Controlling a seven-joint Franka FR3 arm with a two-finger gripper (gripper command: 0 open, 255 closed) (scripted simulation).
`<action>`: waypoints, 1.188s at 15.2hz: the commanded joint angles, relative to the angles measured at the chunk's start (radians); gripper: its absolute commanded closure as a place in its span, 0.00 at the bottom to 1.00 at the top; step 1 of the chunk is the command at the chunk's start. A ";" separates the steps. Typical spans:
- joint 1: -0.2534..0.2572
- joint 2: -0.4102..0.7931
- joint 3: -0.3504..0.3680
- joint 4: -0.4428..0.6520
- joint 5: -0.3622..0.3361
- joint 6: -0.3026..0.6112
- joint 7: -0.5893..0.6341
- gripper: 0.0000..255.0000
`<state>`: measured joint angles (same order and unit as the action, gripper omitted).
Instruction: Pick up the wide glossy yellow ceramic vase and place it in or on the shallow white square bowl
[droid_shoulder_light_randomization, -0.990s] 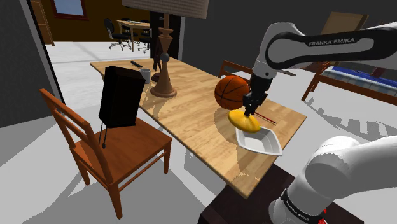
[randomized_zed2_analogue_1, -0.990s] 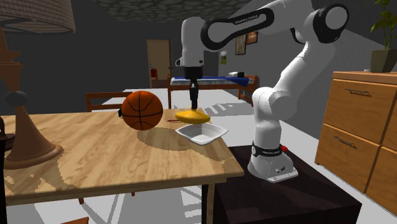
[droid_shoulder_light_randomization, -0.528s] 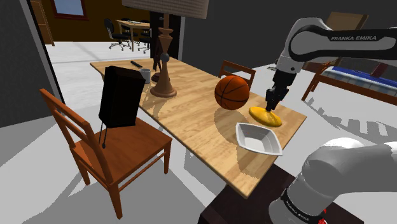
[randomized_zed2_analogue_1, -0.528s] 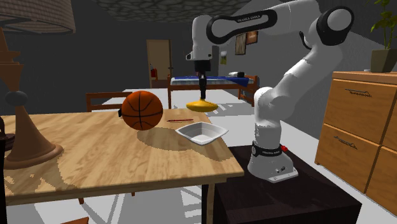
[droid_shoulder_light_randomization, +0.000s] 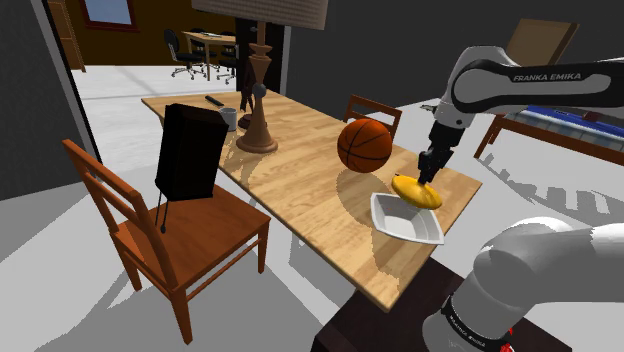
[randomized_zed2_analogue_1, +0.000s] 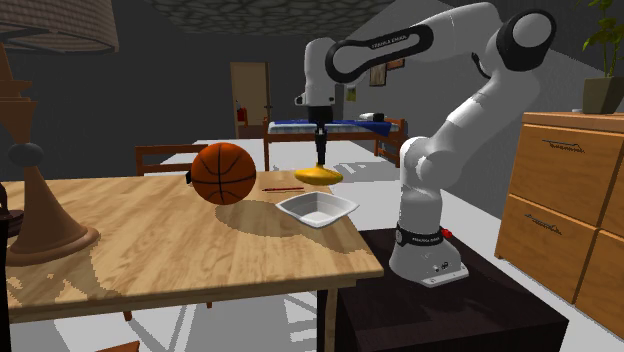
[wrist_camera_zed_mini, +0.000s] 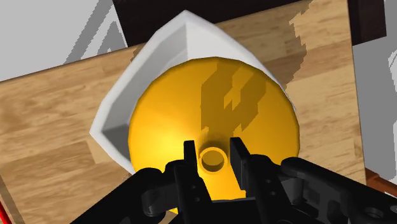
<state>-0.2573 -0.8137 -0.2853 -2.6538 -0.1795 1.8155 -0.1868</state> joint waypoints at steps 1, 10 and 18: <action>-0.002 0.009 -0.008 -0.023 -0.006 0.032 -0.002 1.00; -0.010 0.046 -0.034 -0.123 -0.028 0.169 -0.003 1.00; -0.012 0.071 -0.047 -0.161 -0.038 0.232 -0.004 1.00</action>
<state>-0.2693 -0.7435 -0.3318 -2.8149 -0.2174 2.0463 -0.1906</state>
